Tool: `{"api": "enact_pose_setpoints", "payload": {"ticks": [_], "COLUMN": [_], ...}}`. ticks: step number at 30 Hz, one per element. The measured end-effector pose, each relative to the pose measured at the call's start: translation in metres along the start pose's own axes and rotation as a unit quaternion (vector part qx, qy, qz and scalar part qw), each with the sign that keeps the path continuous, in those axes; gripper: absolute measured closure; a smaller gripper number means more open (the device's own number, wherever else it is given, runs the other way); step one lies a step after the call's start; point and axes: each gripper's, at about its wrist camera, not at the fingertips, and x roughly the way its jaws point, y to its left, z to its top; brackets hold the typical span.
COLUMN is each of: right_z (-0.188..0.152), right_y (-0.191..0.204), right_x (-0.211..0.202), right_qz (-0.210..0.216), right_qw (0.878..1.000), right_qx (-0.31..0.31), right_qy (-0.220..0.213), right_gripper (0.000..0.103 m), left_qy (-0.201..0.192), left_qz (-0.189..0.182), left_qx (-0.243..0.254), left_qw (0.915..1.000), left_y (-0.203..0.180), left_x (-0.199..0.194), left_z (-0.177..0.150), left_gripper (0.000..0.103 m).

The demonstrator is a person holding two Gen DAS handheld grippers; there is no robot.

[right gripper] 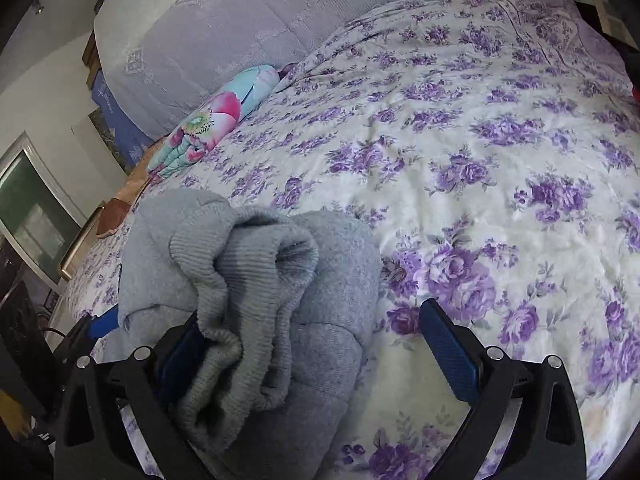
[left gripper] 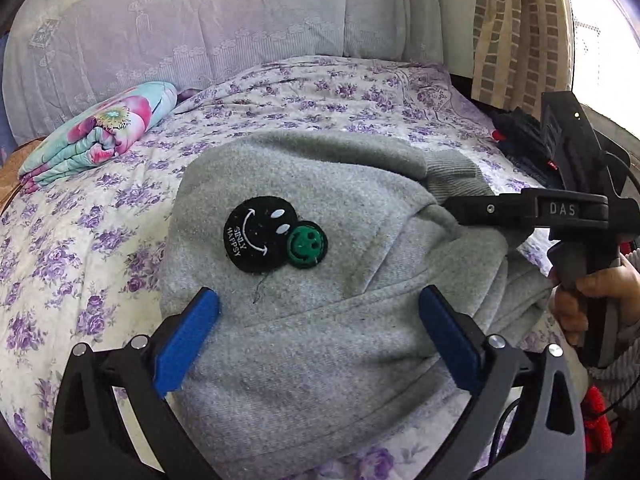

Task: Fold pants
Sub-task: 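Lay the bundle down with the left tool and open it, smiley patch showing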

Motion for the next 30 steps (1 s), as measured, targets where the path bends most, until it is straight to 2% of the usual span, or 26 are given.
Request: {"api": "enact_pose_setpoints", "payload": {"ticks": [3,5,6,10,12,14,15,17,20,24,26,28,30], "right_z": [0.009,0.023,0.029,0.047,0.049,0.045,0.039,0.036,0.039,0.038,0.032,0.022,0.008], "right_y": [0.029,0.051,0.064,0.109,0.117,0.107,0.095,0.079,0.087,0.092,0.090,0.082,0.060], "right_x": [-0.034,-0.059,-0.066,-0.050,-0.023,0.014,0.035,0.039,0.029,-0.020,-0.039,-0.038,-0.008], "right_qz": [-0.024,-0.002,0.008,0.024,0.022,-0.003,-0.009,0.018,0.014,0.021,0.001,-0.030,-0.060], "right_qw": [0.997,0.992,0.989,0.982,0.982,0.985,0.986,0.990,0.989,0.987,0.984,0.984,0.987], "right_qx": [-0.043,-0.074,-0.093,-0.164,-0.178,-0.174,-0.165,-0.139,-0.146,-0.153,-0.164,-0.168,-0.150], "right_qy": [-0.061,-0.106,-0.115,-0.089,-0.050,0.001,0.028,0.020,0.016,-0.049,-0.069,-0.058,0.005], "right_gripper": [0.004,0.004,0.004,0.005,0.010,0.011,0.011,0.010,0.011,0.010,0.010,0.009,0.006], "left_qy": [-0.020,-0.043,-0.048,-0.031,-0.004,0.030,0.021,0.018,0.019,0.003,-0.020,-0.027,0.012], "left_qz": [-0.017,-0.004,0.000,0.010,-0.006,0.004,0.006,-0.002,-0.010,-0.019,0.003,0.021,0.034], "left_qx": [-0.020,-0.042,-0.050,-0.076,-0.073,-0.052,-0.057,-0.062,-0.068,-0.095,-0.110,-0.122,-0.123], "left_qw": [0.9995,0.9982,0.9976,0.9966,0.9973,0.9982,0.9982,0.9979,0.9975,0.9953,0.9938,0.9919,0.9918], "left_y": [0.014,0.027,0.032,0.043,0.038,0.029,0.029,0.031,0.033,0.047,0.058,0.070,0.076], "left_x": [-0.020,-0.034,-0.036,-0.026,-0.013,0.010,0.014,0.014,0.013,-0.004,-0.017,-0.020,-0.002], "left_z": [0.007,0.016,0.022,0.033,0.027,0.013,0.005,0.004,0.004,0.006,0.010,0.013,0.010], "left_gripper": [0.005,0.005,0.005,0.005,0.005,0.004,0.004,0.004,0.004,0.004,0.004,0.004,0.004]}}
